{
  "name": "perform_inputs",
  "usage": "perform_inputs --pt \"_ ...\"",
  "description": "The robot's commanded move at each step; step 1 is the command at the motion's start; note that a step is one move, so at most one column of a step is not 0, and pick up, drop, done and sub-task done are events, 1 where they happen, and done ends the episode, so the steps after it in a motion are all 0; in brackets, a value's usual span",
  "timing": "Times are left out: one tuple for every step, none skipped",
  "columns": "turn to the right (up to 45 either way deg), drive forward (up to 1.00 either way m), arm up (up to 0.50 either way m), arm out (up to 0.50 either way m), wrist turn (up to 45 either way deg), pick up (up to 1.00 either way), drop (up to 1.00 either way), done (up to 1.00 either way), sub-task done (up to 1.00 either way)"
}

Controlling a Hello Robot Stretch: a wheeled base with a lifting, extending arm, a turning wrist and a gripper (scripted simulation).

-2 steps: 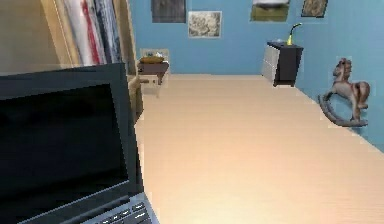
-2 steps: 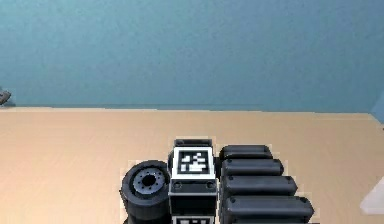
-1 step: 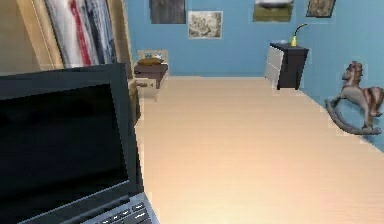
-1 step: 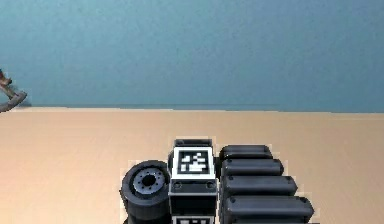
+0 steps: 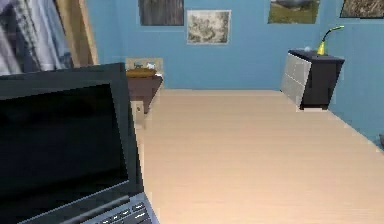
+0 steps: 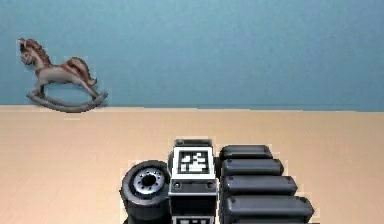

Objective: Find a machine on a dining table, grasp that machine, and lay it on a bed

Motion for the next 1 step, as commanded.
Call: perform_inputs --pt "0.0 1.00 0.00 0.00 0.0 0.00 0.00 0.00 0.00"
